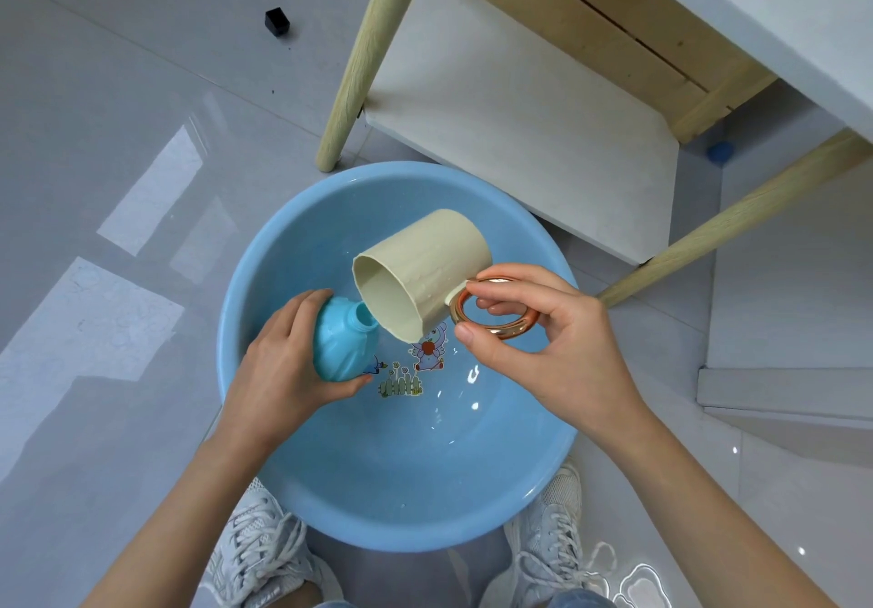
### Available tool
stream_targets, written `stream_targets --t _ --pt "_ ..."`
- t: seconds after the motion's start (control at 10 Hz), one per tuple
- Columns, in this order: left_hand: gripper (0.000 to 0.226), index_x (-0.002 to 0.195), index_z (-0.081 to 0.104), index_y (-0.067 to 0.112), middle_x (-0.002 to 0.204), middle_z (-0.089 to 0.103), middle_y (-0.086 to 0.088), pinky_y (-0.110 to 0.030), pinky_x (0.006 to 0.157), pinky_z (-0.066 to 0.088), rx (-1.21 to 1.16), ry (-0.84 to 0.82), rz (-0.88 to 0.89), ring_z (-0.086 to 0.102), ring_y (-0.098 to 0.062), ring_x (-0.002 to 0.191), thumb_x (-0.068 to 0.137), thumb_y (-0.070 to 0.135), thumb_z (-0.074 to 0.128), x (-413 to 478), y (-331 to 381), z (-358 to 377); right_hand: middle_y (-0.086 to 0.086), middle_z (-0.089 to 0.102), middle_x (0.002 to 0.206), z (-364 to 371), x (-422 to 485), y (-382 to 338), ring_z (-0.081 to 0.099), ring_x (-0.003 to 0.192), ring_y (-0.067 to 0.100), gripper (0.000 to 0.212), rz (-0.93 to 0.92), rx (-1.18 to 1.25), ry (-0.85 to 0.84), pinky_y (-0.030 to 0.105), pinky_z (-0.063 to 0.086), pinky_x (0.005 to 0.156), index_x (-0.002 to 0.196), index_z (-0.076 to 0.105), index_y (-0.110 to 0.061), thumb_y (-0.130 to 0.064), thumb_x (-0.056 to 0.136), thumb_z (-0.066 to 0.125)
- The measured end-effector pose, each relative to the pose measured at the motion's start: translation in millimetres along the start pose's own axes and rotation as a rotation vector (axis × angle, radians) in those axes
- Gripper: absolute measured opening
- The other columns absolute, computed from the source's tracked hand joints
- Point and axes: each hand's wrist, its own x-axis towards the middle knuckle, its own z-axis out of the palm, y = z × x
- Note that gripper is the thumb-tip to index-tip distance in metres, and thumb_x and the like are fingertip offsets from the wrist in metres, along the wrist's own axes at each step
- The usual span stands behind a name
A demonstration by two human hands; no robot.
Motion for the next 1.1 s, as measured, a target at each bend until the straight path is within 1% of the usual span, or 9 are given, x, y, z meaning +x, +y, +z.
stream_targets --t 0.2,0.5,1.1 --pt "0.093 0.128 0.049 0.01 0.123 0.057 -0.004 -0.041 0.085 0.047 -0.003 -0.004 0.0 0.057 -0.029 0.108 0.05 0.041 0.09 0.1 -0.2 0.3 -0.005 0.065 0.11 0.2 -0.6 -0.4 0.065 0.093 0.017 0.039 -0.035 -0.045 0.003 0.026 0.053 0.083 0.103 0.073 -0.017 -0.039 0.072 0.074" --pt "0.093 0.129 0.048 0.011 0.124 0.056 -0.003 -0.039 0.087 0.045 -0.009 -0.008 0.0 0.055 -0.027 0.11 0.051 0.04 0.09 -0.1 -1.5 1.2 -0.001 0.065 0.108 0.2 -1.6 -1.6 0.064 0.091 0.013 0.039 -0.102 -0.101 0.008 0.019 0.05 0.081 0.103 0.073 -0.011 -0.036 0.073 0.075" --pt "0.093 0.129 0.048 0.011 0.123 0.056 -0.002 -0.037 0.088 0.044 -0.001 -0.02 0.008 0.055 -0.026 0.11 0.052 0.041 0.09 0.1 -2.1 1.6 0.001 0.064 0.109 0.5 -3.0 -5.5 0.063 0.091 0.011 0.039 -0.149 -0.172 0.006 0.021 0.052 0.081 0.103 0.074 -0.01 -0.036 0.074 0.074"
